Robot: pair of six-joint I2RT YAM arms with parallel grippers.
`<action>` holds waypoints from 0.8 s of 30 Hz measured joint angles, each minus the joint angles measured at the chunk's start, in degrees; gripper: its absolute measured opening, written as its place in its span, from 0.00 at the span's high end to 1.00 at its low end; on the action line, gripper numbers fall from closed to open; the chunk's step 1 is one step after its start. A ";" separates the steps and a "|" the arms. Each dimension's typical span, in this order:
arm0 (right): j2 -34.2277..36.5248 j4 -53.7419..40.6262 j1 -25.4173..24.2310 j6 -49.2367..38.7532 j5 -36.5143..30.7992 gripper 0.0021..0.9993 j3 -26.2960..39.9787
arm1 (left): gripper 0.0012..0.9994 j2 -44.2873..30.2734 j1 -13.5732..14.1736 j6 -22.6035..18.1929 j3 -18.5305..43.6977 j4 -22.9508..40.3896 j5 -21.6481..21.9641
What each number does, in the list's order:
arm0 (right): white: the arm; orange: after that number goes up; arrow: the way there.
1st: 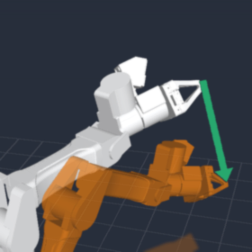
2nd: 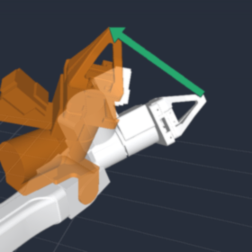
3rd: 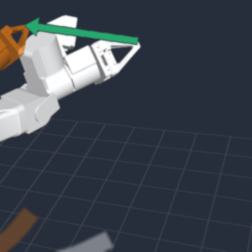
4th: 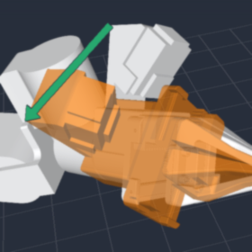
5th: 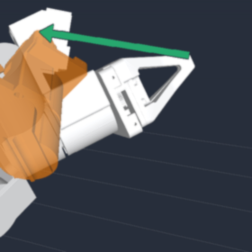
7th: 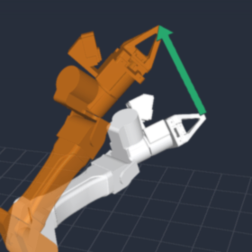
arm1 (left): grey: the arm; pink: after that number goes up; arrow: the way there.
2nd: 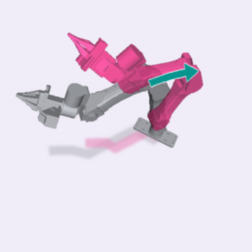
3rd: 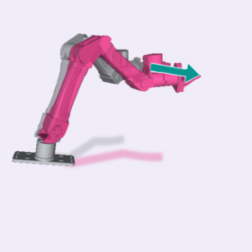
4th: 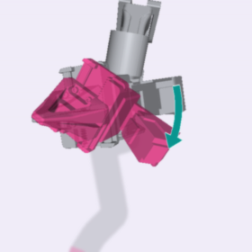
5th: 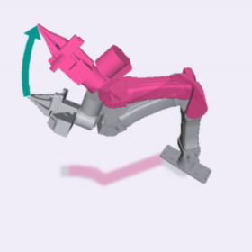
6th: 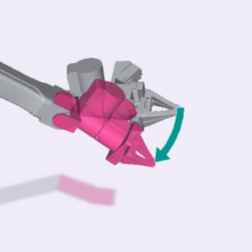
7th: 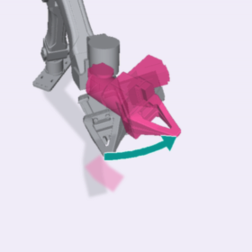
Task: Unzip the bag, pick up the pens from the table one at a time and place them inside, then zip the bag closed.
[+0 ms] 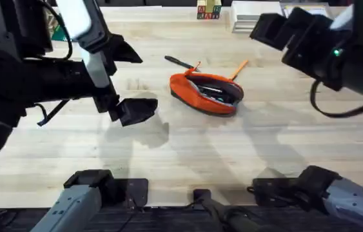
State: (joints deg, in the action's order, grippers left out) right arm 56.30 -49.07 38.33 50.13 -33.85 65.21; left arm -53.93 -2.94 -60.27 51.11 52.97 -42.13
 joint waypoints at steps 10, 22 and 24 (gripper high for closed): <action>9.66 5.68 -0.70 3.04 -5.58 0.00 0.00 | 0.01 0.00 0.00 0.00 0.00 0.00 0.00; 20.23 10.82 -7.53 3.29 -1.74 0.00 0.00 | 0.01 0.00 0.00 0.00 0.00 0.00 -0.02; 21.26 11.89 -9.95 3.21 0.75 0.00 0.00 | 0.01 0.00 0.00 0.00 0.00 0.00 -0.02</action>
State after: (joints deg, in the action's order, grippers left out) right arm 77.56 -37.18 28.38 53.34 -33.09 65.21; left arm -53.93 -2.94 -60.27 51.11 52.97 -42.15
